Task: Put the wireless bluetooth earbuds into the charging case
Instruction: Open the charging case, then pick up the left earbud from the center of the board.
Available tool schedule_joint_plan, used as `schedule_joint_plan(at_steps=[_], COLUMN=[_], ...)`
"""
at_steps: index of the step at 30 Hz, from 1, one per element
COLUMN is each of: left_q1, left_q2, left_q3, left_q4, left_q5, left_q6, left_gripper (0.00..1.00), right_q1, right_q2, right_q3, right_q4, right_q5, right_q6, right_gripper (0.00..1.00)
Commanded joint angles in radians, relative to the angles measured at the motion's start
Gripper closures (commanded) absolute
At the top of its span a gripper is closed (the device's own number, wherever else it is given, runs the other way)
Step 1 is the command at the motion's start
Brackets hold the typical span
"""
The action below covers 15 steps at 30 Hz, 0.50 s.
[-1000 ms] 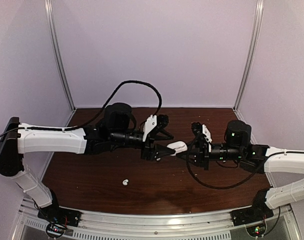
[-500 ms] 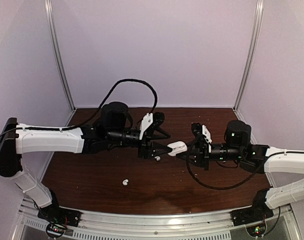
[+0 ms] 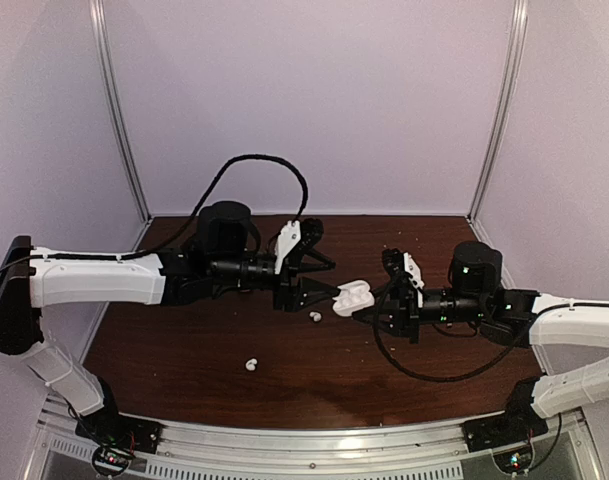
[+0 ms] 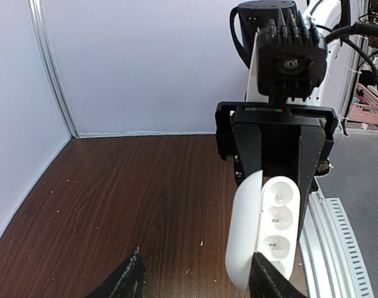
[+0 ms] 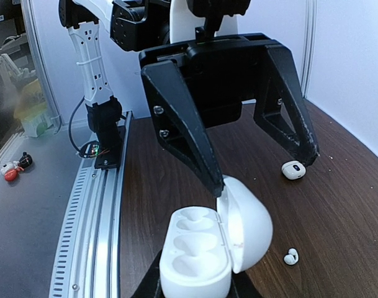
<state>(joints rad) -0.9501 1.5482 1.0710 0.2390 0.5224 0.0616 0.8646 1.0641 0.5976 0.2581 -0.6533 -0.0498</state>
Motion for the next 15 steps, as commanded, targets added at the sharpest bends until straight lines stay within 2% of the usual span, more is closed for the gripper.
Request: schedule_joint_plan(at_steps=[1,6,10,13,15], left_q1=[0.005,0.005,0.047,0.135,0.173], left_q2=[-0.058,-0.132,-0.182,-0.169,-0.128], left_q3=[-0.039,-0.109,-0.161,-0.187,-0.171], left_q4=[0.076,0.135,0.186,0.215,0.172], left_q5=[0.021,0.074,0.075,0.074,0.031], left_q6=[0.014,0.038,-0.019,-0.103,-0.111], left_gripper=[0.37,0.33,0.31,0.36,0.40], right_q1=[0.008,0.007,0.002,-0.002,-0.005], right_q2=[-0.005,-0.020,-0.025,-0.046,-0.064], right_q3=[0.024,0.005,0.000,-0.017,-0.023], right_q4=[0.006,0.028,0.038,0.061,0.071], right_q5=[0.034,0.071,0.061,0.042,0.037], right_q6=[0.005,0.024,0.030,0.037,0.044], right_gripper=[1.00,1.00,1.00,1.00,1.00])
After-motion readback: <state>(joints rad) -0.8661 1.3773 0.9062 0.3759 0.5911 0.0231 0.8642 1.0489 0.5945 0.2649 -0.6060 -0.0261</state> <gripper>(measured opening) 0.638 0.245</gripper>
